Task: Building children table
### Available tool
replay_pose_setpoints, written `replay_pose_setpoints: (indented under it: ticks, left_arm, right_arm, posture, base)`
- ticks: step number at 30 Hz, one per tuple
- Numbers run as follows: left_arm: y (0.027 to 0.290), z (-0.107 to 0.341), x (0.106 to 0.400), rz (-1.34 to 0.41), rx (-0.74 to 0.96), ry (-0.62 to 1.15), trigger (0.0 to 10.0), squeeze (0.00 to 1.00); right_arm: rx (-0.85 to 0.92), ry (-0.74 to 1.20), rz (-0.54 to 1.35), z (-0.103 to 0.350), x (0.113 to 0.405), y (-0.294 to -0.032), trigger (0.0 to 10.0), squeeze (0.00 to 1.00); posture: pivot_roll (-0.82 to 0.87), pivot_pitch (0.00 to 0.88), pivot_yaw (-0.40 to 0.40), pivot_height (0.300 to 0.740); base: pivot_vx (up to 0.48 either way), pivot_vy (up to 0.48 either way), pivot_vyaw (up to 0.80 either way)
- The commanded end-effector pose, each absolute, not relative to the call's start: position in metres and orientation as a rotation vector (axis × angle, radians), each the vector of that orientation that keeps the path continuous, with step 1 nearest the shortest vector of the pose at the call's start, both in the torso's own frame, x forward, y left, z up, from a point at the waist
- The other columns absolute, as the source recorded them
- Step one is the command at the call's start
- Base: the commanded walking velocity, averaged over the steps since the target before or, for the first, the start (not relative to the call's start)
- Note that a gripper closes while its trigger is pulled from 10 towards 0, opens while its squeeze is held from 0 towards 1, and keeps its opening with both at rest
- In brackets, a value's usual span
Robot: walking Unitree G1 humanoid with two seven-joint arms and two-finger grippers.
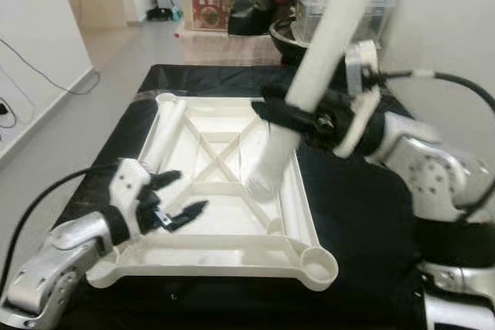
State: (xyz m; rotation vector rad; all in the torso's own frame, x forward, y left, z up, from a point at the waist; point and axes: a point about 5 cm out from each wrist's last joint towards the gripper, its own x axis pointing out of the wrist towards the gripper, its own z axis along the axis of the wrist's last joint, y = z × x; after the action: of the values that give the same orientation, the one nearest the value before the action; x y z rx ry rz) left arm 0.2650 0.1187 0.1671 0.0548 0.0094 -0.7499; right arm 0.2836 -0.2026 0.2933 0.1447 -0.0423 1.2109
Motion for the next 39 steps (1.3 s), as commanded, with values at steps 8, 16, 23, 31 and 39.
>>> replay_pose_setpoints:
  ticks: [8, 16, 23, 31, 39]
  left_arm:
    - [0.115, 0.157, 0.26, -0.775, 0.04, 0.061, 10.0, 0.0]
    - [0.116, 0.158, 0.261, -0.771, 0.034, 0.062, 10.0, 0.0]
    - [0.115, 0.155, 0.26, -0.763, 0.027, 0.074, 10.0, 0.0]
    - [0.114, 0.152, 0.26, -0.763, 0.024, 0.08, 10.0, 0.0]
    - [0.105, 0.153, 0.253, -0.859, 0.02, 0.078, 10.0, 0.0]
  right_arm:
    - [0.105, -0.023, 1.293, 0.294, 0.271, -0.203, 0.0, 0.0]
    - [0.102, -0.002, 1.314, 0.287, 0.27, -0.201, 0.0, 0.0]
    - [0.079, 0.027, 1.329, 0.279, 0.267, -0.199, 0.0, 0.0]
    - [0.062, 0.05, 1.331, 0.275, 0.265, -0.201, 0.0, 0.0]
    - [0.102, 0.029, 1.343, 0.272, 0.265, -0.195, 0.0, 0.0]
  posture:
    - [-0.12, 0.0, -0.016, 0.74]
    - [-0.11, 0.0, -0.019, 0.74]
    - [-0.11, 0.0, -0.023, 0.74]
    - [-0.12, 0.0, -0.021, 0.74]
    - [-0.12, 0.0, -0.02, 0.74]
  base:
    - [0.0, 0.0, 0.0]
    - [0.0, 0.0, 0.0]
    - [0.0, 0.0, 0.0]
    - [0.0, 0.0, 0.0]
    - [0.0, 0.0, 0.0]
